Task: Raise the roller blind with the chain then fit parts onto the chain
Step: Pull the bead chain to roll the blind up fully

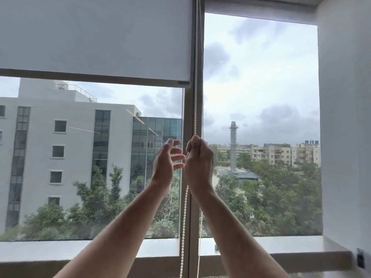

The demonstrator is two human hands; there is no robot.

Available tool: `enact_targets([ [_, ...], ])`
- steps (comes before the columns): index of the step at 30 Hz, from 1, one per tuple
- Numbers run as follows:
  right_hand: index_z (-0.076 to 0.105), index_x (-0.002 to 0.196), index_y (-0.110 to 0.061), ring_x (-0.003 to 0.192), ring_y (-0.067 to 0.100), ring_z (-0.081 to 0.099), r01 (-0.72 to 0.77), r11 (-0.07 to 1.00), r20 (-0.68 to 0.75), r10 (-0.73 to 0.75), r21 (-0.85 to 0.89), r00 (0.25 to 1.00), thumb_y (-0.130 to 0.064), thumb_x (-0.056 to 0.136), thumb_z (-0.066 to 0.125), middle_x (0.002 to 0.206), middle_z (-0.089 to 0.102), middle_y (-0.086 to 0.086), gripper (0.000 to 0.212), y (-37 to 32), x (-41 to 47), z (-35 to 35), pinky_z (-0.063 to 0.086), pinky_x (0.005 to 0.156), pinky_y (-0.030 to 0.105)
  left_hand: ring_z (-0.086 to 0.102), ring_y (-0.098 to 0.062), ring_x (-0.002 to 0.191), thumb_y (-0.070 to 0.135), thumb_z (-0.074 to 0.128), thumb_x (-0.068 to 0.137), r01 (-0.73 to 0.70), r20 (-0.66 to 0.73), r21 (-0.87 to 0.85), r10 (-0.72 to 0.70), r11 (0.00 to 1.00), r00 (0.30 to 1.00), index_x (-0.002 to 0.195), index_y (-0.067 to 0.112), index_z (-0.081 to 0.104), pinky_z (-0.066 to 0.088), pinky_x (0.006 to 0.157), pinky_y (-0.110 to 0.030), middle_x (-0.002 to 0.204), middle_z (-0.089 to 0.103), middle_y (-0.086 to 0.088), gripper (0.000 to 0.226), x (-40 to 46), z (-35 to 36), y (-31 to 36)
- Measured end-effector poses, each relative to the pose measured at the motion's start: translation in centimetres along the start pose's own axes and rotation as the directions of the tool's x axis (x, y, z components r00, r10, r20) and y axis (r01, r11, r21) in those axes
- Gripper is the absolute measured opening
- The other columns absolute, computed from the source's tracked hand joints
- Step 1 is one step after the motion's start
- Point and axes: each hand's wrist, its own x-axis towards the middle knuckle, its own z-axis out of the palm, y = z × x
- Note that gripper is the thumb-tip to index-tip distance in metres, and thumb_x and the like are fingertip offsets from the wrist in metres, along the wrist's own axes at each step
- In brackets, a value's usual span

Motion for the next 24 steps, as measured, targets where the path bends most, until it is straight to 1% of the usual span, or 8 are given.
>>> enact_targets([
  [4, 0.048, 0.067, -0.016, 0.048, 0.003, 0.036, -0.006, 1.000, 0.017, 0.006, -0.012, 1.000, -0.008, 0.103, 0.039, 0.056, 0.042, -0.011, 0.039, 1.3, -2.4, -0.2, 0.027, 0.046, 0.019, 0.067, -0.021, 0.087, 0.050, 0.034, 0.103, -0.003, 0.142, -0.069, 0.013, 0.998, 0.990, 0.110, 0.018, 0.062, 0.056, 0.072, -0.038, 0.093, 0.066, -0.007, 0.043, 2.8, 2.1, 5.9],
  [6, 0.043, 0.066, -0.022, 0.047, 0.005, 0.035, -0.009, 1.000, 0.034, 0.009, 0.003, 0.999, -0.011, 0.103, 0.037, 0.053, 0.039, -0.012, 0.040, 1.7, -3.7, -0.2, 0.025, 0.046, 0.017, 0.067, -0.015, 0.069, 0.045, 0.037, 0.103, 0.008, 0.170, -0.121, 0.013, 0.993, 0.985, 0.115, 0.014, 0.060, 0.056, 0.059, -0.031, 0.081, 0.065, -0.004, 0.040, 3.7, 3.4, 8.0],
  [9, 0.043, 0.065, -0.024, 0.048, 0.005, 0.033, -0.017, 1.000, 0.065, 0.016, 0.024, 0.998, -0.017, 0.104, 0.037, 0.052, 0.042, -0.012, 0.039, 2.2, -4.2, -0.4, 0.026, 0.046, 0.021, 0.039, -0.005, 0.039, 0.028, 0.039, 0.106, 0.013, 0.070, -0.171, -0.001, 0.985, 0.998, 0.090, 0.010, 0.064, 0.030, 0.037, -0.020, 0.050, 0.046, 0.008, 0.034, 4.0, 5.3, 9.2],
  [13, 0.049, 0.064, -0.021, 0.048, 0.013, 0.029, -0.169, 0.972, 0.208, 0.133, 0.165, 0.969, -0.031, 0.099, 0.040, 0.052, 0.035, -0.007, 0.039, 3.4, -3.4, -1.5, 0.022, 0.046, 0.031, 0.033, -0.010, 0.044, 0.023, 0.041, 0.103, -0.174, -0.147, -0.072, 0.162, 0.982, 0.976, 0.067, 0.021, 0.059, 0.025, 0.045, -0.025, 0.045, 0.040, 0.011, 0.041, 3.1, 6.7, 8.3],
  [16, 0.056, 0.062, -0.024, 0.044, 0.006, 0.034, -0.293, 0.932, 0.301, 0.223, 0.214, 0.927, -0.042, 0.104, 0.036, 0.050, 0.043, -0.008, 0.050, 4.3, -2.2, -2.6, 0.027, 0.045, 0.027, 0.038, -0.014, 0.051, 0.023, 0.041, 0.103, -0.236, -0.133, 0.014, 0.236, 0.972, 0.963, 0.067, 0.024, 0.058, 0.029, 0.050, -0.030, 0.052, 0.045, 0.008, 0.040, 1.5, 6.7, 6.6],
  [19, 0.074, 0.095, -0.031, 0.059, -0.007, 0.059, -0.287, 0.950, 0.299, 0.241, 0.120, 0.923, -0.052, 0.104, 0.021, 0.062, 0.066, -0.019, 0.058, 4.2, 0.0, -3.1, 0.045, 0.053, 0.012, 0.046, -0.017, 0.054, 0.023, 0.041, 0.103, -0.247, -0.112, 0.121, 0.261, 0.961, 0.959, 0.071, 0.023, 0.060, 0.039, 0.052, -0.034, 0.057, 0.051, 0.004, 0.037, -0.1, 6.4, 4.1],
  [21, 0.072, 0.108, -0.030, 0.078, -0.003, 0.070, -0.294, 0.947, 0.287, 0.248, 0.129, 0.925, -0.054, 0.103, 0.020, 0.081, 0.075, -0.016, 0.058, 3.4, 2.0, -3.2, 0.053, 0.062, 0.014, 0.060, -0.020, 0.060, 0.024, 0.042, 0.103, -0.238, -0.119, 0.143, 0.255, 0.961, 0.960, 0.070, 0.024, 0.060, 0.051, 0.055, -0.040, 0.063, 0.061, 0.001, 0.037, -0.7, 6.2, 2.8],
  [24, 0.070, 0.105, -0.019, 0.074, 0.012, 0.070, -0.332, 0.922, 0.251, 0.280, 0.197, 0.927, -0.050, 0.104, 0.028, 0.083, 0.073, 0.000, 0.053, 1.2, 5.6, -2.9, 0.055, 0.064, 0.026, 0.055, 0.001, 0.052, 0.019, 0.043, 0.102, -0.280, -0.141, 0.161, 0.303, 0.946, 0.942, 0.066, 0.026, 0.059, 0.043, 0.047, -0.015, 0.058, 0.064, 0.015, 0.040, -1.5, 5.7, 1.4],
])
